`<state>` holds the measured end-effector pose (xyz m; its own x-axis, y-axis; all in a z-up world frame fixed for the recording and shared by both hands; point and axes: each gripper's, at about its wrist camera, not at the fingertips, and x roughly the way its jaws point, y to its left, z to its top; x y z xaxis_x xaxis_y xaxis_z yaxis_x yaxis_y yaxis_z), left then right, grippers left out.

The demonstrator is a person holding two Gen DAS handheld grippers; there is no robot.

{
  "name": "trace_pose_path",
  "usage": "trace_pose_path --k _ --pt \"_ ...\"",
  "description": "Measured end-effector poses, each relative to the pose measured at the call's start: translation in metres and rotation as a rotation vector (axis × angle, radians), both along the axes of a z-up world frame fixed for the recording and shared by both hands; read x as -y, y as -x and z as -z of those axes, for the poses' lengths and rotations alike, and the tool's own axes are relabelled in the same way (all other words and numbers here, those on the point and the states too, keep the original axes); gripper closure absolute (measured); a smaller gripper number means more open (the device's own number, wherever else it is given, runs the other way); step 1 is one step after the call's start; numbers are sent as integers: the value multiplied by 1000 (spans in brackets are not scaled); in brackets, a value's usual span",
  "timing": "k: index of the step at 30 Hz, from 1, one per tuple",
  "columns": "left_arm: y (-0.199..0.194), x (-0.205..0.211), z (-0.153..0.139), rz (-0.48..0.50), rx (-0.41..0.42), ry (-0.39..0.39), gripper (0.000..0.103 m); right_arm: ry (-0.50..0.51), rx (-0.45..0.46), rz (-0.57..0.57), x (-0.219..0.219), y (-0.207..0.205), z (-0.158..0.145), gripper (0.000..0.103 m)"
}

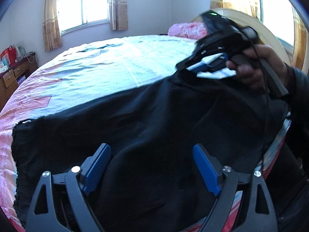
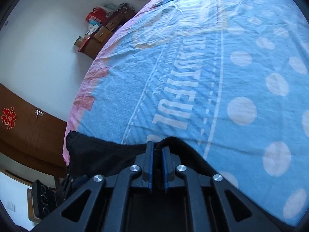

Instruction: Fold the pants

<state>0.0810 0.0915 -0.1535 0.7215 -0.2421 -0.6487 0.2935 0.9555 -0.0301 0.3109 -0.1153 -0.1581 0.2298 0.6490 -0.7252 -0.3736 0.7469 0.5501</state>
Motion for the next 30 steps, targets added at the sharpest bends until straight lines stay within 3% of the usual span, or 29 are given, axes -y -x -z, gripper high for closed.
trace_pose_path --k 1,2,8,14,20,25,30 --pt "3 2 -6 4 11 9 13 -3 18 13 9 7 -8 38" --pt "6 5 -11 11 23 11 13 -22 42 32 25 20 -19 37" --pt "8 40 -27 99 37 7 13 7 141 123 122 101 -50 37" --pt "4 102 -31 257 29 18 13 53 173 395 240 187 -55 37" --pt "-1 182 -36 437 8 38 13 42 204 742 366 263 -63 37" --pt "-3 242 -41 561 -21 98 13 -26 185 1019 450 298 -58 37" --pt "-2 289 -36 647 -28 52 13 -56 231 1094 484 297 -61 37"
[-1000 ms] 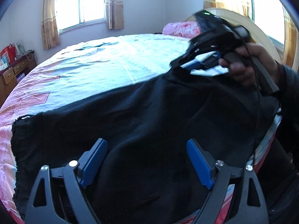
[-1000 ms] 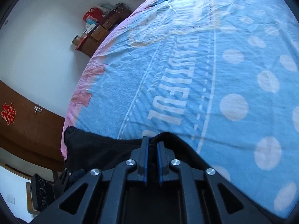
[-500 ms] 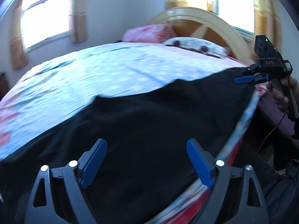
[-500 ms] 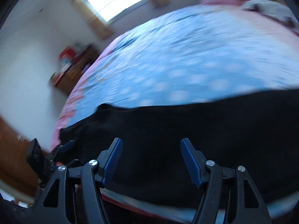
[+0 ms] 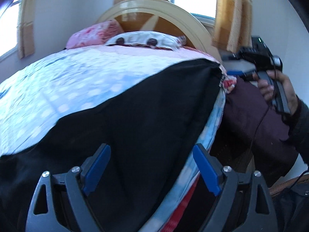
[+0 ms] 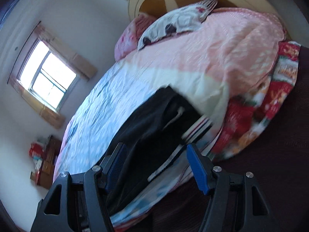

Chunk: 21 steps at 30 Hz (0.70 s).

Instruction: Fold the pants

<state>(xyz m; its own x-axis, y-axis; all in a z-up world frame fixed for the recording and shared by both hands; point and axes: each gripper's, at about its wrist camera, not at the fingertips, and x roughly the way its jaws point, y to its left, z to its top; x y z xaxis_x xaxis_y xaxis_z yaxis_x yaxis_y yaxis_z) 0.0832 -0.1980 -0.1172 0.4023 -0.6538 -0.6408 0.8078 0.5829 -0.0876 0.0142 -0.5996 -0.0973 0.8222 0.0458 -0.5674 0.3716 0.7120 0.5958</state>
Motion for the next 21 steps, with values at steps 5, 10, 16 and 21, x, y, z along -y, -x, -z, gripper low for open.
trace_pose_path --k 5,10,16,21 --pt "-6 23 10 38 -19 -39 21 -45 20 13 28 -17 7 37" --pt "-14 34 22 38 -56 -58 30 -57 0 -17 29 -34 14 50" --pt "-14 37 32 35 -50 -67 57 16 -12 -28 30 -36 11 89" --pt "-17 35 28 52 -70 -47 84 101 37 -58 16 -35 -12 92"
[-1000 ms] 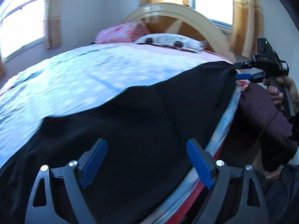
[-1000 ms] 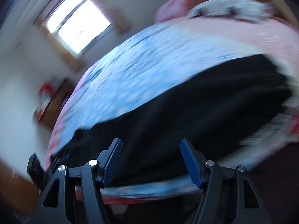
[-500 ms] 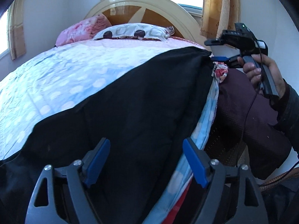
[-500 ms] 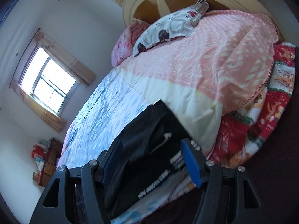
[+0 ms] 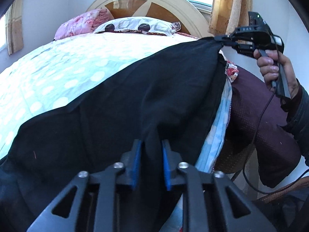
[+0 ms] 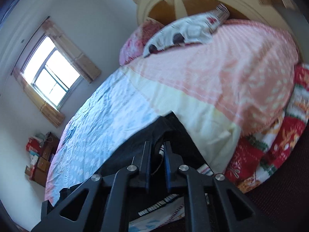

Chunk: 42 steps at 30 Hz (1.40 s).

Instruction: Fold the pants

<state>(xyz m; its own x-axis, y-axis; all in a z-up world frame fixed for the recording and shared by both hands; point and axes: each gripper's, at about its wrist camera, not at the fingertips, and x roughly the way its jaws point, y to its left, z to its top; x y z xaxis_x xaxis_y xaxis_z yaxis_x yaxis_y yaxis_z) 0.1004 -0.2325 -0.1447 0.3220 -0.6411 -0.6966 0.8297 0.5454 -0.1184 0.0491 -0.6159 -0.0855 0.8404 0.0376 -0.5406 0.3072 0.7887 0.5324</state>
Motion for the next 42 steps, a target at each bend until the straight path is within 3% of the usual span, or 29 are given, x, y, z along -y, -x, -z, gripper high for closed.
trace_pose_path --k 8,13,17,20,22,24,29,32,36,38,39,40,42 --pt "13 -4 -10 45 16 26 88 57 67 -5 -8 21 -27 94" --pt "23 6 0 95 23 -22 88 0 -8 46 13 34 7 94" --pt "21 4 2 98 -2 -19 88 14 -71 57 16 34 29 93" --pt "22 3 -2 100 5 -20 86 -1 -90 82 21 36 32 85" --pt "22 0 -5 92 -6 -4 83 44 -95 131 22 41 22 49" --pt "24 -6 -8 83 -4 12 78 90 -71 164 24 47 7 46" --pt "23 -23 -18 19 39 59 46 162 -36 136 26 32 -27 46" --pt "14 -36 -23 -37 45 92 40 128 -106 51 34 -4 -27 46" --pt "2 -44 -11 -85 21 77 39 59 -247 -64 38 -51 -5 46" --pt "-1 -45 -5 -95 2 71 39 19 -283 -103 39 -62 6 61" --pt "-2 -45 -1 -96 -9 70 39 5 -283 -104 40 -65 9 75" --pt "-3 -45 2 -97 -12 66 39 3 -273 -119 39 -68 9 83" --pt "-3 -43 6 -94 -19 57 39 29 -227 -139 32 -66 3 89"
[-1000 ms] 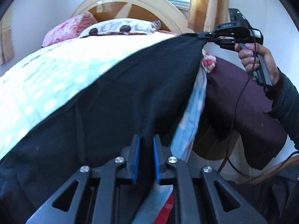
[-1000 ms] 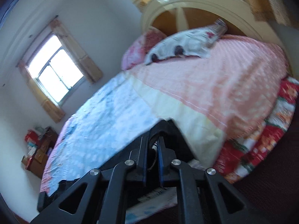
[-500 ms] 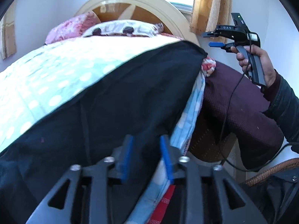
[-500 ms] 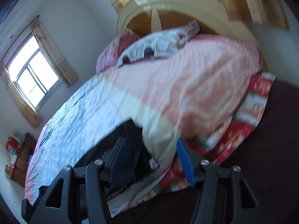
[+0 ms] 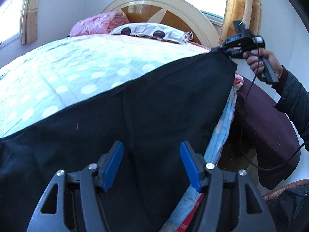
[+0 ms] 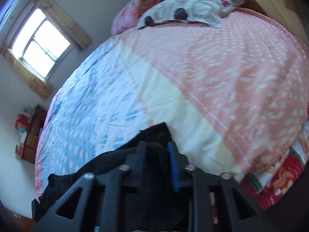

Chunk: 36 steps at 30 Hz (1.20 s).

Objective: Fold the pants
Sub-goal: 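Hold the pants edge with the left gripper and smooth the fold with the right gripper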

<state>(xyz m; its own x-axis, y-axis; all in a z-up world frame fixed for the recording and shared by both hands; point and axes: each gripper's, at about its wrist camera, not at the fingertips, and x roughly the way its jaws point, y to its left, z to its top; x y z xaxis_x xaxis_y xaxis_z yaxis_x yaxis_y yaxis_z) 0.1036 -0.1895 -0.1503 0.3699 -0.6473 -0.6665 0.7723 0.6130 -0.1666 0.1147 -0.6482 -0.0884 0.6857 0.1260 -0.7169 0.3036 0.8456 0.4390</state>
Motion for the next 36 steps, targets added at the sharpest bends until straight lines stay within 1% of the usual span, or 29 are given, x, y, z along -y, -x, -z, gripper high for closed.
trace_pose_path --k 1,3,5,6,7,8,9,10,11,12,13,15,17,18,20,21,22,23,24,25,27,28,30,31,32,33,35,36 --pt "-1 1 1 1 -3 -3 39 10 25 -4 -3 2 -4 90" --pt "-2 3 4 5 -8 -3 39 48 132 -12 -13 12 -17 91" --pt "-1 3 4 10 -7 -5 38 116 195 -4 -21 19 -26 92" --pt "-1 4 5 14 -8 -6 36 186 212 20 -26 22 -27 92" --pt "-1 5 5 16 -7 -9 36 234 188 41 -26 20 -23 92" --pt "0 5 5 17 -4 -11 36 271 134 60 -25 15 -16 91" --pt "0 6 5 19 -2 -13 36 277 73 67 -21 8 -6 91" --pt "1 5 4 19 -4 -13 36 265 36 77 -15 4 4 91" --pt "1 5 3 17 -8 -10 36 261 16 90 -11 3 9 87" --pt "2 4 2 19 -17 -1 36 264 7 118 -7 7 10 70" --pt "1 4 0 20 -23 6 36 261 22 138 -5 12 7 58" --pt "4 3 -2 13 -18 1 36 258 77 175 -3 28 -5 56" --pt "4 2 -4 10 -25 4 36 294 111 204 -10 41 -17 56" --pt "5 1 -5 7 -24 9 36 307 147 194 -19 48 -26 56" --pt "5 1 -6 -2 -18 12 36 293 190 123 -36 49 -35 56" --pt "3 1 -6 -10 -18 9 36 259 197 46 -48 45 -36 54" --pt "2 1 -5 -16 -21 10 36 212 191 -20 -57 37 -33 52" --pt "1 0 -3 -19 -28 11 36 184 186 -57 -63 33 -29 52" --pt "1 -2 -1 -26 -32 7 36 160 173 -97 -69 24 -23 52" --pt "1 -4 1 -35 -34 1 36 162 138 -120 -75 14 -14 52" --pt "-1 -7 3 -47 -35 -6 36 174 40 -117 -74 -7 9 52" --pt "0 -9 3 -50 -34 -4 36 171 18 -95 -69 -13 19 52" --pt "0 -13 2 -55 -40 -1 36 148 82 -101 -59 -14 20 52" --pt "0 -15 2 -57 -41 0 36 118 84 -100 -55 -9 19 52" --pt "1 -17 1 -59 -42 5 36 64 108 -73 -46 -1 14 52" --pt "2 -19 1 -61 -45 9 36 33 136 -50 -40 8 9 52" --pt "2 -20 0 -65 -50 25 36 6 166 -11 -29 28 0 52" --pt "2 -21 -1 -64 -51 37 35 3 165 18 -26 40 -2 52"
